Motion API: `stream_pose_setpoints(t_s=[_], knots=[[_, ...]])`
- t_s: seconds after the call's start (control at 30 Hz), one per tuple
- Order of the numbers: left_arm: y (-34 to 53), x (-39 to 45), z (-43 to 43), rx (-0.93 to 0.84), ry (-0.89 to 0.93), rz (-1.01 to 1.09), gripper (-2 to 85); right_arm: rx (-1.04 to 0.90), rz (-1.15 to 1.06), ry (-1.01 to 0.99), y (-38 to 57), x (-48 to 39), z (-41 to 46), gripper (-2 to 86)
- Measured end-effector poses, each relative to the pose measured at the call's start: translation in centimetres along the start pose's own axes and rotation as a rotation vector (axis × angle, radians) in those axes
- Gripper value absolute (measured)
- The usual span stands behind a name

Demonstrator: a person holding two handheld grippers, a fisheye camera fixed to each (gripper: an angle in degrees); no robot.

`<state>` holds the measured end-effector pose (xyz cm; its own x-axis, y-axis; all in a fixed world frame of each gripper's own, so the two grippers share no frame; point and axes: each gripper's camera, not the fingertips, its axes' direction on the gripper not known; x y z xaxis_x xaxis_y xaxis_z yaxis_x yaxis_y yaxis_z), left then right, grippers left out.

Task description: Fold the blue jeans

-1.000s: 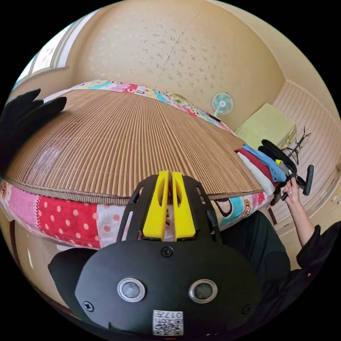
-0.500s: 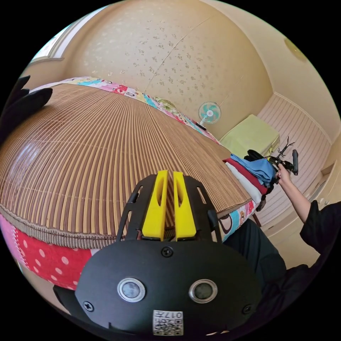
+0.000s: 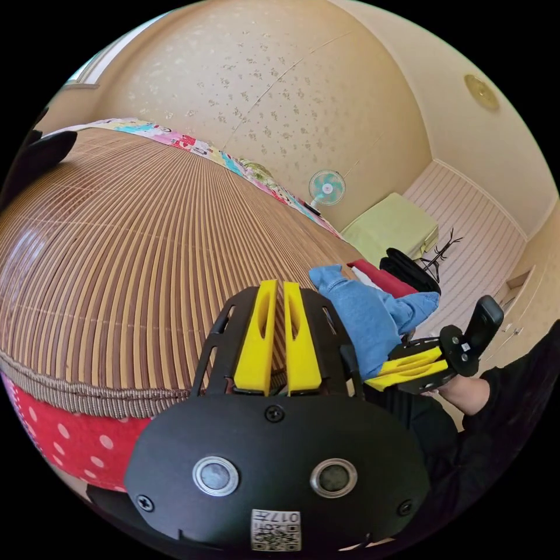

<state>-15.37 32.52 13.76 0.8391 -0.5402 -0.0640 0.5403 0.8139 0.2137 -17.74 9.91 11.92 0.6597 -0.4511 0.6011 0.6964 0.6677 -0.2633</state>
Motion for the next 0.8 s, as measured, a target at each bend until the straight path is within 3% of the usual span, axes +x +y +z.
stream_pose_setpoints(t_s=[0.13, 0.27, 0.37, 0.43, 0.5, 0.57, 0.67, 0.73, 0.8], knots=[[0.1, -1.2, 0.9, -0.007, 0.024, 0.003, -0.8, 0.027, 0.148, 0.112, 4.6, 2.9, -4.6, 1.5], [0.5, -1.9, 1.5, -0.004, 0.017, 0.008, -0.9, 0.147, 0.547, 0.341, 11.4, 10.3, -12.0, 7.2], [0.8, -2.3, 2.1, -0.001, 0.011, 0.009, -1.0, 0.115, 0.829, 0.451, 17.4, 15.5, -13.8, 12.2], [1.1, -2.7, 2.5, 0.001, 0.013, 0.009, -1.0, 0.102, 0.95, 0.394, 20.8, 18.1, -13.4, 13.1], [1.4, -3.0, 2.8, 0.002, 0.014, 0.01, -1.0, 0.079, 1.041, 0.154, 24.6, 21.0, -10.7, 12.0], [1.8, -3.2, 3.1, 0.006, 0.017, 0.013, -1.0, 0.156, 1.095, -0.016, 26.8, 21.9, -9.8, 8.6], [2.5, -3.5, 3.6, 0.01, 0.038, 0.022, -1.0, 0.279, 1.155, -0.016, 28.8, 21.9, -13.2, 3.9], [3.1, -3.7, 4.0, 0.013, 0.058, 0.027, -1.0, 0.437, 1.073, 0.018, 29.3, 20.6, -17.5, 2.9], [3.6, -3.7, 4.3, 0.015, 0.06, 0.034, -1.0, 0.643, 0.841, 0.048, 30.1, 17.5, -23.4, 2.1]])
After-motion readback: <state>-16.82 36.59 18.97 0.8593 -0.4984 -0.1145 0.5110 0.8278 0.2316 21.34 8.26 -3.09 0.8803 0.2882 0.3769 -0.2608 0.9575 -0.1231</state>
